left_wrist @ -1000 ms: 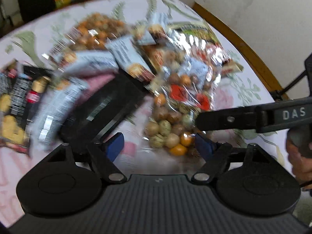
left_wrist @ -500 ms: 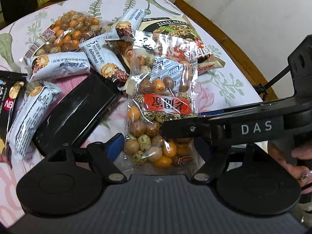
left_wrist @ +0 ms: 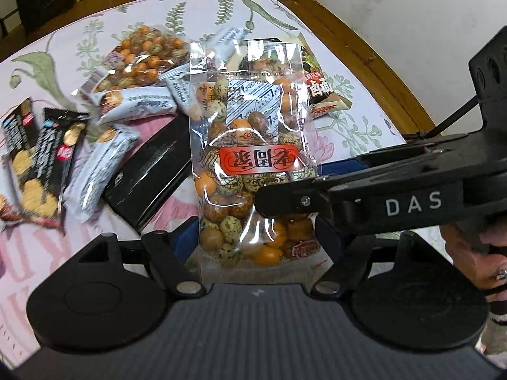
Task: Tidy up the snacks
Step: 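Grasp the clear bag of coated peanuts with the left tool, then carry the peanut bag into the pink box and open the left tool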
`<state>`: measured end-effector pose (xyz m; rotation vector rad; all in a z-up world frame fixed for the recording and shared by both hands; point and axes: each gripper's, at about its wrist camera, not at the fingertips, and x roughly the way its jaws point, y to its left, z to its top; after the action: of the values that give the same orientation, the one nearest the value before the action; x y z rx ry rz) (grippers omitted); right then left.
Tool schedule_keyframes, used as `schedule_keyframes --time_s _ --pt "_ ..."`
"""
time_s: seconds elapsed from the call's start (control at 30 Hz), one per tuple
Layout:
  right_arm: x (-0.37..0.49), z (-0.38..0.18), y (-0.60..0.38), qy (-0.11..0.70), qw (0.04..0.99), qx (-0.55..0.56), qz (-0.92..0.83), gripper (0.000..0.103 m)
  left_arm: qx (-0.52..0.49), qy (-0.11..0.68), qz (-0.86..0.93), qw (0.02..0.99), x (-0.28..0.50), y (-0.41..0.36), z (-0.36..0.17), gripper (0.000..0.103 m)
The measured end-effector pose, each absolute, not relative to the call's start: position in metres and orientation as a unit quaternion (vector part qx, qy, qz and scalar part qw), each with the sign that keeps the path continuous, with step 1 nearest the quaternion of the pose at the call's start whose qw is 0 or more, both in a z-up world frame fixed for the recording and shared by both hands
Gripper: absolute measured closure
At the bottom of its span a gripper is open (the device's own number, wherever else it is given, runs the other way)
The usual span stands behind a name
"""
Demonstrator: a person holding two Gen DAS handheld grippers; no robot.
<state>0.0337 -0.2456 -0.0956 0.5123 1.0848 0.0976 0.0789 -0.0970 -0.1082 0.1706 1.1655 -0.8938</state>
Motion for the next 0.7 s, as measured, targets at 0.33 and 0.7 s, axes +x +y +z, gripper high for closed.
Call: schedule_keyframes --time_s 0.33,0.7 --pt "0.046 -0.07 -0.189 0.532 0.815 0.2 0.111 0.047 0.053 0.54 -0.363 0.757 0.074 -0.038 -0.077 0.026" --pt "0.095 -0.037 -0.091 0.542 0.796 0.148 0.225 0.049 0.0 0.523 -0.275 0.807 0.085 0.078 -0.037 0.026"
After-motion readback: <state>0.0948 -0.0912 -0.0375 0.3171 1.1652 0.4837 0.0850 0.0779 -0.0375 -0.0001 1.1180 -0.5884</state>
